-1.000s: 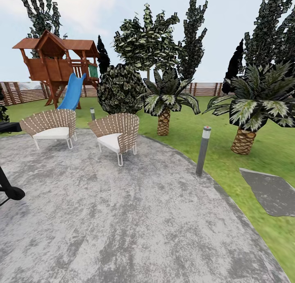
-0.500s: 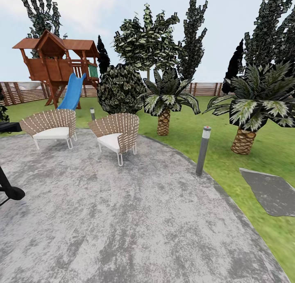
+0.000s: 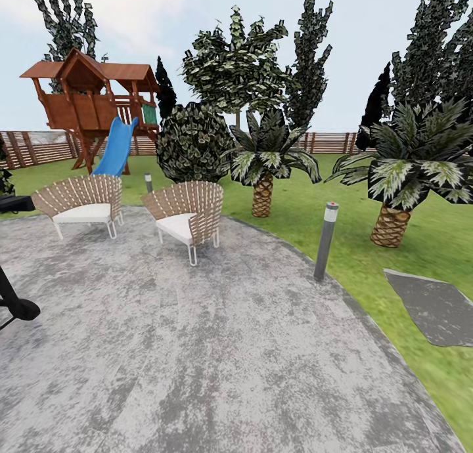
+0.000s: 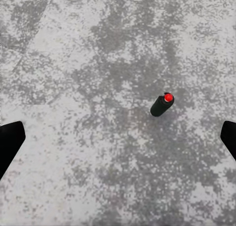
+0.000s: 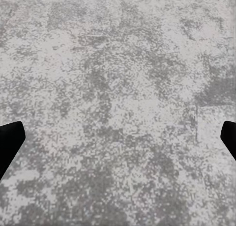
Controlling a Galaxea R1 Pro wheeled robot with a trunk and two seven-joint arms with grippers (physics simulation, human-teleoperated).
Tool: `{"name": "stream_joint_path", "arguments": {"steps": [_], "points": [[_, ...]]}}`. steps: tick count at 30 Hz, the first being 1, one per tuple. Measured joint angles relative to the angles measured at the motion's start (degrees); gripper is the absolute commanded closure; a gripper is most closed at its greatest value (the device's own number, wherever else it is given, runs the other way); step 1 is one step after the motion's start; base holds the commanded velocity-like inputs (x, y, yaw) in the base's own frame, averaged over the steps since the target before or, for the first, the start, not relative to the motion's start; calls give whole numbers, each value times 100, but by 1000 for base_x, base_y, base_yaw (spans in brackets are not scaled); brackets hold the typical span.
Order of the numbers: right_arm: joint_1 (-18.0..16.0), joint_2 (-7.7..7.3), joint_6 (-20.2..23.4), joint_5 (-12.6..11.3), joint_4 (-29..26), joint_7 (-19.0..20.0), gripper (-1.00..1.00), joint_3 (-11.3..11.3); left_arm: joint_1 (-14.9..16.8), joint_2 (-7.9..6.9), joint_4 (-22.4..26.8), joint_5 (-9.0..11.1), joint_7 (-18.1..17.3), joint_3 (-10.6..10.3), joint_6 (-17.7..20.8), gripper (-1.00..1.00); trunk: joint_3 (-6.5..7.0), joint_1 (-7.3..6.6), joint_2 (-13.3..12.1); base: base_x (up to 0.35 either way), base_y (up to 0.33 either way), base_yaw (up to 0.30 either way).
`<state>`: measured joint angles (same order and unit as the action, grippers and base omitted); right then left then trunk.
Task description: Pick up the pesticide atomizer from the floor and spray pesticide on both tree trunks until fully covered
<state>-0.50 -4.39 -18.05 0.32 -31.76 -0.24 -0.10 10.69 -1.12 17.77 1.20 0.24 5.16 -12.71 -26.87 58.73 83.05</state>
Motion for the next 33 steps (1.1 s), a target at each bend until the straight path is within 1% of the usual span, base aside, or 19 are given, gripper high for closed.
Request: {"name": "stream_joint_path", "arguments": {"steps": [5,19,33], "points": [[-1,0,2,1,8,-4,-100,1,-1,-3,4,0,0,4,-1,-100,0,0,0,0,0,84],[-1,1,2,8,18,-8,-100,2,-2,-12,5,0,0,6,-2,-100,0,0,0,0,0,259],[0,0,3,5,17,-6,-100,2,4,-9,13,-2,0,5,-2,-100,0,0,0,0,0,8]]}}
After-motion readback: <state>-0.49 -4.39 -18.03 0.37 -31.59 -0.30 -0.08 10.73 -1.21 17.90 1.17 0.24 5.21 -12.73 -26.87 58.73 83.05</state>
